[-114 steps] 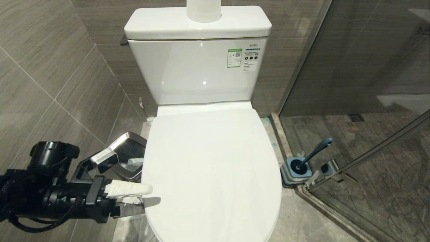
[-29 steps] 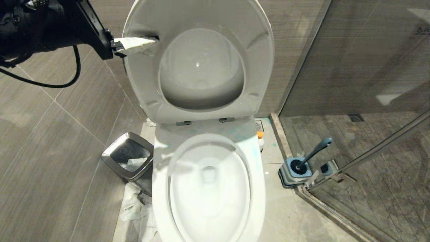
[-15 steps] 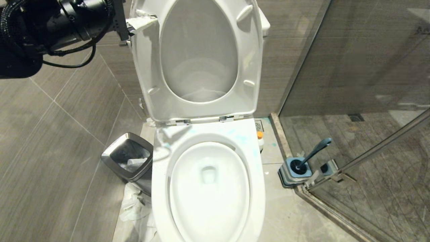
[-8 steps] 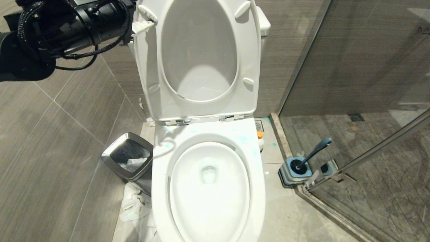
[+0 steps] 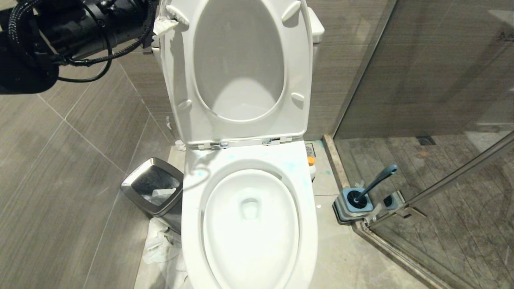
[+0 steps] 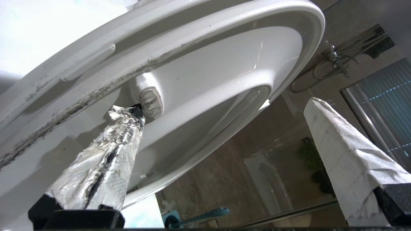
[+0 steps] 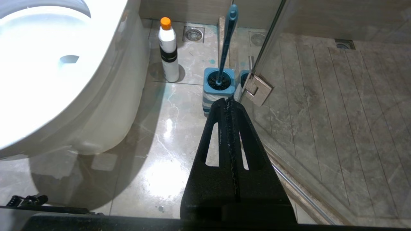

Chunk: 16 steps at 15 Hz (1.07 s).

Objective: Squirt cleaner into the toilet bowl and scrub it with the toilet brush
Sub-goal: Use the left hand to lift the toilet lid slightly

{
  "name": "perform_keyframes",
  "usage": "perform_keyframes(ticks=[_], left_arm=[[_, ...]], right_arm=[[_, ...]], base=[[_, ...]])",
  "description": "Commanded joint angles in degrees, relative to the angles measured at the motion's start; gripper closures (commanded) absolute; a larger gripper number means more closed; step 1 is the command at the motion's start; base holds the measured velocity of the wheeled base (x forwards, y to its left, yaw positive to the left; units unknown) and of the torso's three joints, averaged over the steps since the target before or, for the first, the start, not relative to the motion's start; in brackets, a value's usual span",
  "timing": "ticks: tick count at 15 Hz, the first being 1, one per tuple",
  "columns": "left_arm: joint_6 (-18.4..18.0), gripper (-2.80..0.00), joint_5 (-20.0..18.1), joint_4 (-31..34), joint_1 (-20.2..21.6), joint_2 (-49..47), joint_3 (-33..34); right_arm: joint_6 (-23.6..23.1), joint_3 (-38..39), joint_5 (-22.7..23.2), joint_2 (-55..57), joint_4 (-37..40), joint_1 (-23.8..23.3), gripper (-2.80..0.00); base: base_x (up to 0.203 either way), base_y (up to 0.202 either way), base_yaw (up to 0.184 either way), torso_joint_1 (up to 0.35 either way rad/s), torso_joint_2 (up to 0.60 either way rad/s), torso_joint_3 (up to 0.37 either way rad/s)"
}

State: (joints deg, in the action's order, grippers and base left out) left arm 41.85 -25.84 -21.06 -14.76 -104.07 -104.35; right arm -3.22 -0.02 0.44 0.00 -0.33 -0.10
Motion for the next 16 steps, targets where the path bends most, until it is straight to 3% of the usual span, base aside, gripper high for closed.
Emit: perform_keyframes(ticks=[1, 3, 5, 9, 10, 13, 14, 16], left_arm=[[2.0, -2.8, -0.5, 3.0, 0.1, 1.4, 0.7], [8.3, -2.8, -0.5, 8.9, 0.1, 2.6, 0.6], [13.4, -2.8, -1.1, 19.5, 0.1, 4.7, -0.2], [14.5, -2.8, -0.9, 41.5, -0.4, 8.2, -1.1], [11.5, -2.8, 1.7, 44.8, -0.2, 9.6, -1.0], [-7.3, -2.8, 11.6, 49.3, 0.5, 14.4, -0.7], [-12.6, -2.8, 13.1, 49.6, 1.5, 17.0, -0.6], [-19.3, -2.8, 14.1, 49.6, 2.3, 21.7, 1.4]], right_arm=[[0.0, 0.0, 0.0, 0.1, 0.0, 0.0, 0.0], [0.0, 0.0, 0.0, 0.1, 0.0, 0.0, 0.0], [0.0, -0.1, 0.0, 0.1, 0.0, 0.0, 0.0], [0.0, 0.0, 0.0, 0.1, 0.0, 0.0, 0.0], [0.0, 0.0, 0.0, 0.1, 0.0, 0.0, 0.0], [0.0, 0.0, 0.0, 0.1, 0.0, 0.0, 0.0], [0.0, 0.0, 0.0, 0.1, 0.0, 0.0, 0.0], [0.0, -0.1, 0.0, 0.1, 0.0, 0.0, 0.0]], base=[[0.0, 0.0, 0.0, 0.0, 0.0, 0.0], [0.0, 0.0, 0.0, 0.0, 0.0, 0.0], [0.0, 0.0, 0.0, 0.0, 0.0, 0.0], [0.0, 0.0, 0.0, 0.0, 0.0, 0.0], [0.0, 0.0, 0.0, 0.0, 0.0, 0.0], [0.0, 0.0, 0.0, 0.0, 0.0, 0.0], [0.0, 0.0, 0.0, 0.0, 0.0, 0.0], [0.0, 0.0, 0.0, 0.0, 0.0, 0.0]])
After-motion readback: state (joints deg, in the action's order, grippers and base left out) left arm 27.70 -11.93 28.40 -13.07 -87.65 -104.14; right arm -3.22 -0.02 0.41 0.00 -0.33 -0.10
